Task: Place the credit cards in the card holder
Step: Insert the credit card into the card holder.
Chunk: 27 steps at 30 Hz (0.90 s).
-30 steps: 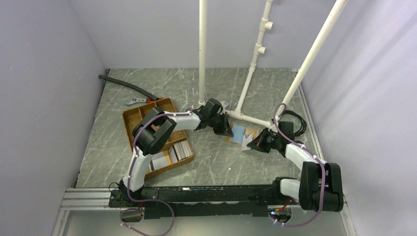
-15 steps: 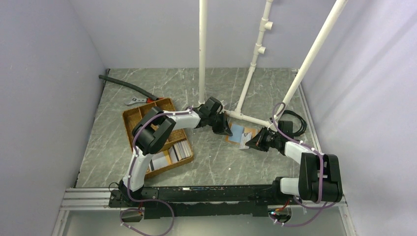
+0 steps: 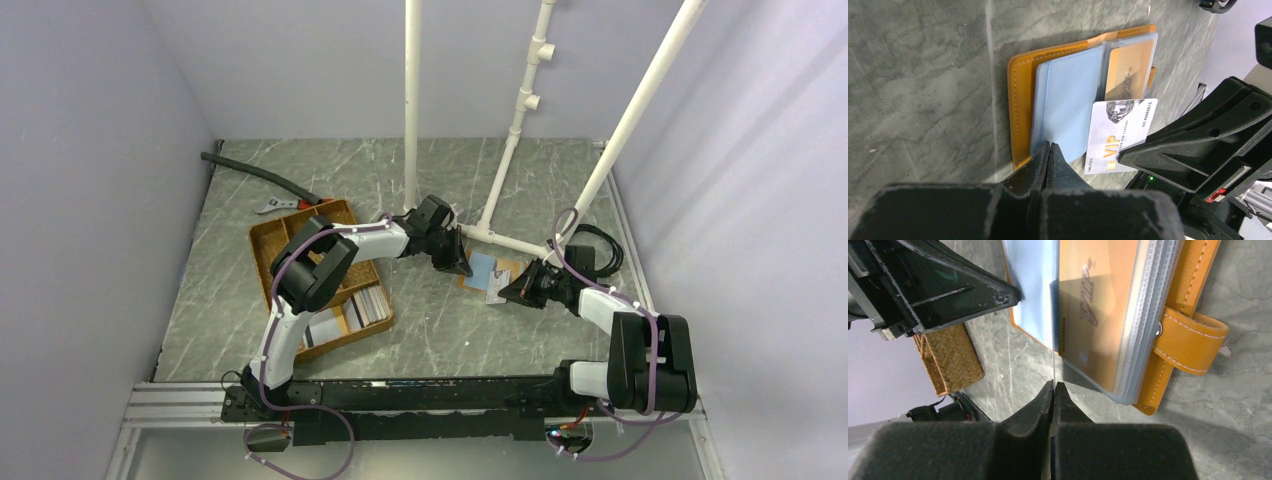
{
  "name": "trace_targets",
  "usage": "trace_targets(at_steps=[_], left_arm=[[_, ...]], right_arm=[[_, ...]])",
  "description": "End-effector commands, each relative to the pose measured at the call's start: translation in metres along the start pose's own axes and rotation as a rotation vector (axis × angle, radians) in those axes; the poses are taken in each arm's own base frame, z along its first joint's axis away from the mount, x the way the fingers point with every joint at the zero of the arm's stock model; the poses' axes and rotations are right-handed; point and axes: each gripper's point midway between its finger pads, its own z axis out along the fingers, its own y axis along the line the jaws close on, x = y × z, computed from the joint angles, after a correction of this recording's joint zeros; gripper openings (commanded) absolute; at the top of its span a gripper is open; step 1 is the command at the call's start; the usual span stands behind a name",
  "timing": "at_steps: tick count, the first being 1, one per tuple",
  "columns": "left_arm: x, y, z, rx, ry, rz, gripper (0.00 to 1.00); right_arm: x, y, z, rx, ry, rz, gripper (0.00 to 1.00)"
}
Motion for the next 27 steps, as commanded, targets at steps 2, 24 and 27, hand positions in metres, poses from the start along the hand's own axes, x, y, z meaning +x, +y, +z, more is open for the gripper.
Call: trace_targets(at_steps=[2,24,27], left_arm=[[0.013,0.048,0.009,-0.149,0.045,-0.001,0.00],[0.014,0.052,0.010,-0.162,0.067,0.023,0.00],[0.014,0.051,0.011,-0.156,0.071,0.025,0.00]], right_arm=[[-0.005,-0.004,0.003,0.025,0.000,-0.012,0.00],[-0.003,-0.019,-0.002,0.139,0.011,0.034,0.00],[-0.003,-0.018,0.000,0.127,0.016,0.033,0.00]])
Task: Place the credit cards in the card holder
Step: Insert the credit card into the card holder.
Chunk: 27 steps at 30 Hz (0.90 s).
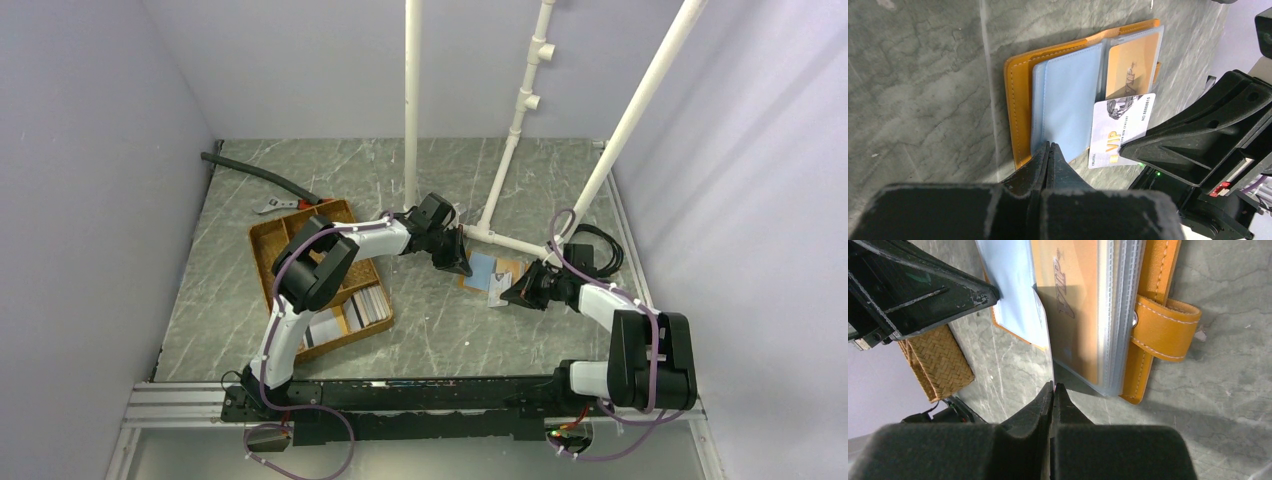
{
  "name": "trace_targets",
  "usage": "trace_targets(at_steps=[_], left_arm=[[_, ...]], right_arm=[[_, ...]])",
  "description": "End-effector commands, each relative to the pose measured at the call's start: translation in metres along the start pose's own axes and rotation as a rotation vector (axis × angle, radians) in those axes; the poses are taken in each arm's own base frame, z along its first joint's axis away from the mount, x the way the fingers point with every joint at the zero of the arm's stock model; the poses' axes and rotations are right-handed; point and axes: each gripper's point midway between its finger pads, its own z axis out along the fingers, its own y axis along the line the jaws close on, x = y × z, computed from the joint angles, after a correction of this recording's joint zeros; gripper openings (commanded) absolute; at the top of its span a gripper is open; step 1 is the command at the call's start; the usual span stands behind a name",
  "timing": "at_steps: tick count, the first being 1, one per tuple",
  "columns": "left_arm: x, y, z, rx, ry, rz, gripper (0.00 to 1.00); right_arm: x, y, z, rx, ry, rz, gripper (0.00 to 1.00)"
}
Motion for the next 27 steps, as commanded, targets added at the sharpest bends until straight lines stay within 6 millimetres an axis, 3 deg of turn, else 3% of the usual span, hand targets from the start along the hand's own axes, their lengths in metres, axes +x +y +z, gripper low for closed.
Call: trace_targets(at_steps=[1,27], left_arm=[[0.016,0.048,0.012,-0.139,0.050,-0.017,0.00],[0.021,0.052,0.016,-0.150,0.086,0.010,0.00]], right_arm=[[-0.007,-0.006,0.002,0.037,-0.010,-0.007,0.00],[-0.068,0.001,0.023,0.059,-0.107,-0.032,0.00]])
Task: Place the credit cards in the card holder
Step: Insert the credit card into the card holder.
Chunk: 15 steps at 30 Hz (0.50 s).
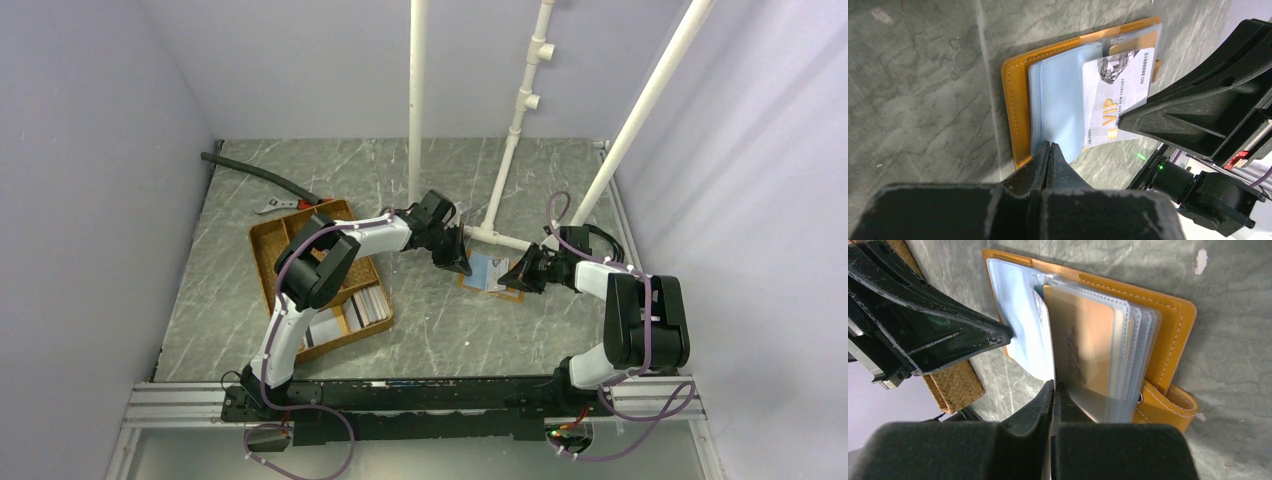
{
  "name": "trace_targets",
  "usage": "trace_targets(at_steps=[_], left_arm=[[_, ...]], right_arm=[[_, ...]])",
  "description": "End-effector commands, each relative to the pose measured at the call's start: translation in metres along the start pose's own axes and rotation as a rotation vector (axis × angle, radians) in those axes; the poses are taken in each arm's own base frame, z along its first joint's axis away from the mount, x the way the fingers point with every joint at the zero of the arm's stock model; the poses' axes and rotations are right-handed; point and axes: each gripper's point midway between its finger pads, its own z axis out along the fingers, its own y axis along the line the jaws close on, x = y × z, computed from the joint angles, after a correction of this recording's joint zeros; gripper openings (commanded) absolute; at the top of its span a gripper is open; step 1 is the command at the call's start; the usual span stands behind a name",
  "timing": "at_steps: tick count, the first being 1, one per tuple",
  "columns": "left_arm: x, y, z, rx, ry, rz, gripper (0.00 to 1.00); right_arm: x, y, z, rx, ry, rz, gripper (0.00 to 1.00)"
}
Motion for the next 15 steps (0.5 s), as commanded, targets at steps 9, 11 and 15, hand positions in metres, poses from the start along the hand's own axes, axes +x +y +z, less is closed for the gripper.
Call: trace_targets(at_steps=[9,11,15], left_arm=[[0.022,0.048,0.018,-0.146,0.054,-0.009,0.00],[0.022,0.048,0.018,-0.145,0.054,-0.009,0.00],[0.021,0.047,0.017,-0.146,0.051,-0.006,0.00]], right_arm=[[-0.035,-0.005,0.016,0.053,-0.135,-0.033,0.04],[-0.031,-0.003,0.019,0.039,-0.121,-0.020,0.07],[-0.023,-0.004,0.017,0.074,-0.101,-0.008,0.25]])
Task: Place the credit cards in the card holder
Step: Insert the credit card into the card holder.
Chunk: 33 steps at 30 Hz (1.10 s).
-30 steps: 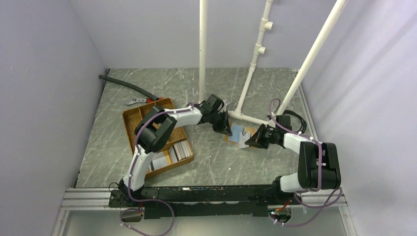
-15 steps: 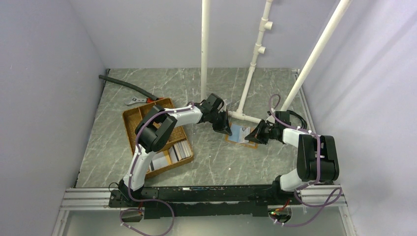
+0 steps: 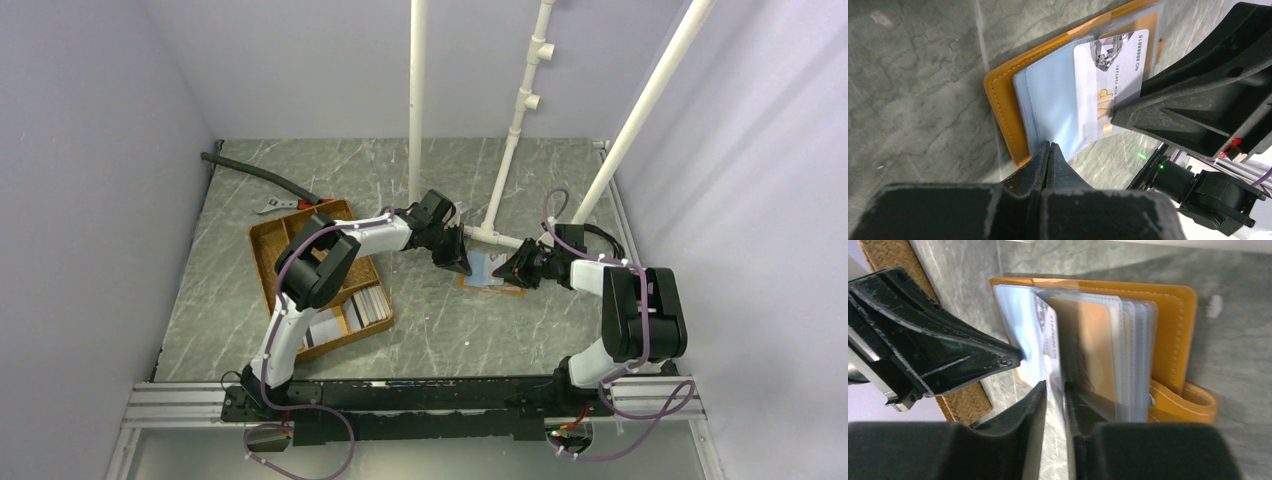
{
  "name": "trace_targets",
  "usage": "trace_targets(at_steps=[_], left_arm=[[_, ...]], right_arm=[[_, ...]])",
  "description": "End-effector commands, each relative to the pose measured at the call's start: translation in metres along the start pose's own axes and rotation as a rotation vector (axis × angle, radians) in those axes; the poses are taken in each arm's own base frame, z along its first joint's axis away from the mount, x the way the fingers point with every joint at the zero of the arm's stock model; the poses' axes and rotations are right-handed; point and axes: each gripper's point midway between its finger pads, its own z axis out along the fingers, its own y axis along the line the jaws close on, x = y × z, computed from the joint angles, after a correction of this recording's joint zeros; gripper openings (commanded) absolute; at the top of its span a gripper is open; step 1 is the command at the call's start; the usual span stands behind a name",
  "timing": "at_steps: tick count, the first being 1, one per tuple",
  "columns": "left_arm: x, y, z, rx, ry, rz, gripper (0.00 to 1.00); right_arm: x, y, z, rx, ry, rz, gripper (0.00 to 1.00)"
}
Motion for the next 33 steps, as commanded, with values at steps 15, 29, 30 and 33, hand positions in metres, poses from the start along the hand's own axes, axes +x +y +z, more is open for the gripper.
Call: trace_targets(at_steps=[15,29,30,33], left_arm=[[0.020,0.043,0.013,-0.137,0.045,-0.005,0.00],[0.020,0.043,0.015,-0.141,0.049,0.008,0.00],[0.020,0.043,0.014,-0.143,0.048,0.010,0.00],[0.017,0.040,0.011,-0.141,0.039,0.017,0.00]], right_arm=[[-0.019,-0.014,-0.028,0.485,-0.150,-0.305,0.59],[0.002,0.047,0.024,0.032,-0.015,-0.257,0.51],[0.005,0.059,0.023,-0.051,-0.011,-0.247,0.51],[0.004,0.068,0.013,-0.135,-0.032,-0.193,0.51]])
